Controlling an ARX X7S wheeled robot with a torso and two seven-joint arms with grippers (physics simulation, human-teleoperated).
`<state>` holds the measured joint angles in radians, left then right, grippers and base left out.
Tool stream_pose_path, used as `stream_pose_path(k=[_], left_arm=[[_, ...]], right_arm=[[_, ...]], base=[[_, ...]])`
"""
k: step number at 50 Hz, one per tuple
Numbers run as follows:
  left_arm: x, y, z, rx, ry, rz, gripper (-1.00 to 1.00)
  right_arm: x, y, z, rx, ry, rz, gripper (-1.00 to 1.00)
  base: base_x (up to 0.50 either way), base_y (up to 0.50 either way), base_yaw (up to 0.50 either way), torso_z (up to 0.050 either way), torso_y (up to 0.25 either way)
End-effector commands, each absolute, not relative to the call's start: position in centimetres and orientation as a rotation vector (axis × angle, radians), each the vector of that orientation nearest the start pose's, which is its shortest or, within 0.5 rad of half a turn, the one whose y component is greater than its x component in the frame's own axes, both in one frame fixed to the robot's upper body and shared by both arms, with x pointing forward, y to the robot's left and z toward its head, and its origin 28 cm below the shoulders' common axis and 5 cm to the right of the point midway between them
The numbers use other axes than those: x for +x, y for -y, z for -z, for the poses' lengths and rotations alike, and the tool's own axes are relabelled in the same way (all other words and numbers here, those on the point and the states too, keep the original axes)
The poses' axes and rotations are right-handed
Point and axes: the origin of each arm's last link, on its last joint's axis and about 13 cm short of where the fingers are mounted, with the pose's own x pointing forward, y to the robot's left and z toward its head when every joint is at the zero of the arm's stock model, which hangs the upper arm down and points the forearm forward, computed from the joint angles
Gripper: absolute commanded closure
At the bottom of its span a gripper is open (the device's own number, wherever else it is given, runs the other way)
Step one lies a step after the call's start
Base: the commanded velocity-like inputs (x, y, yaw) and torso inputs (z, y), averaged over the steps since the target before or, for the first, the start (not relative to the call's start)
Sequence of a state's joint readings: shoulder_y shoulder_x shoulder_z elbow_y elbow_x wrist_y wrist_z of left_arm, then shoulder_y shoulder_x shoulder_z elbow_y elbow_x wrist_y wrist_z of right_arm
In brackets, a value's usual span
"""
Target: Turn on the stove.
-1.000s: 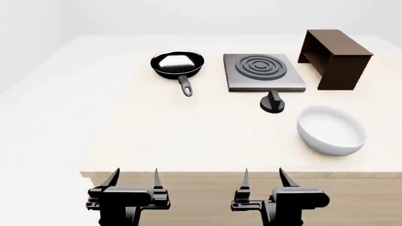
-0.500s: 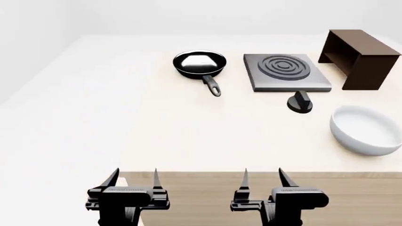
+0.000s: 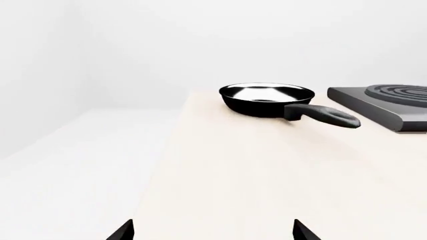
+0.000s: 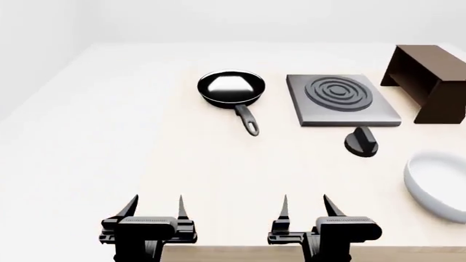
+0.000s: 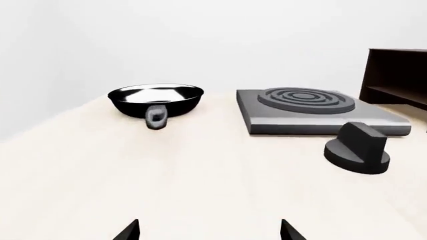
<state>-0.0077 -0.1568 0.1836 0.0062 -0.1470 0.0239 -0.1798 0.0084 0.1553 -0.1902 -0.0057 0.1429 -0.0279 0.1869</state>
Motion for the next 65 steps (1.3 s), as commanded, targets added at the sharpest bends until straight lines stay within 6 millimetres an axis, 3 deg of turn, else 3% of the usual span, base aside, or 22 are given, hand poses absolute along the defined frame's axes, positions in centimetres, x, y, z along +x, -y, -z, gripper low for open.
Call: stream_pose_path(k=[1,30,38,41,48,65], left_arm=[[20.9,-20.6,-1.5,0.006,0.011,0.004,-1.0],[21.0,-20.5,-1.5,0.007,0.012,0.006,-1.0],[20.9,-20.5,-1.5,0.007,0.012,0.005,-1.0],[20.9,-20.6,-1.5,0.006,0.012,0.004,-1.0],[20.9,-20.6,-1.6,0.003,0.013,0.001,-1.0],[21.1,-20.5,-1.4,0.006,0.007,0.001,-1.0]], right_arm=[[20.9,9.5,-1.5,-0.008,0.015,-0.002,-1.0],[21.0,9.5,-1.4,-0.01,0.015,0.0,-1.0],[20.9,9.6,-1.6,-0.007,0.021,0.005,-1.0],[21.1,10.2,-2.0,0.057,0.012,0.008,-1.0],[22.9,11.8,-3.1,0.016,0.021,0.103,-1.0],[24.8,14.5,-2.4,0.013,-0.014,0.213,-1.0]], base=[[0.4,0.0,0.0,0.0,0.0],[0.39,0.0,0.0,0.0,0.0],[0.0,0.0,0.0,0.0,0.0],[0.0,0.0,0.0,0.0,0.0],[0.0,0.0,0.0,0.0,0.0],[0.0,0.0,0.0,0.0,0.0]])
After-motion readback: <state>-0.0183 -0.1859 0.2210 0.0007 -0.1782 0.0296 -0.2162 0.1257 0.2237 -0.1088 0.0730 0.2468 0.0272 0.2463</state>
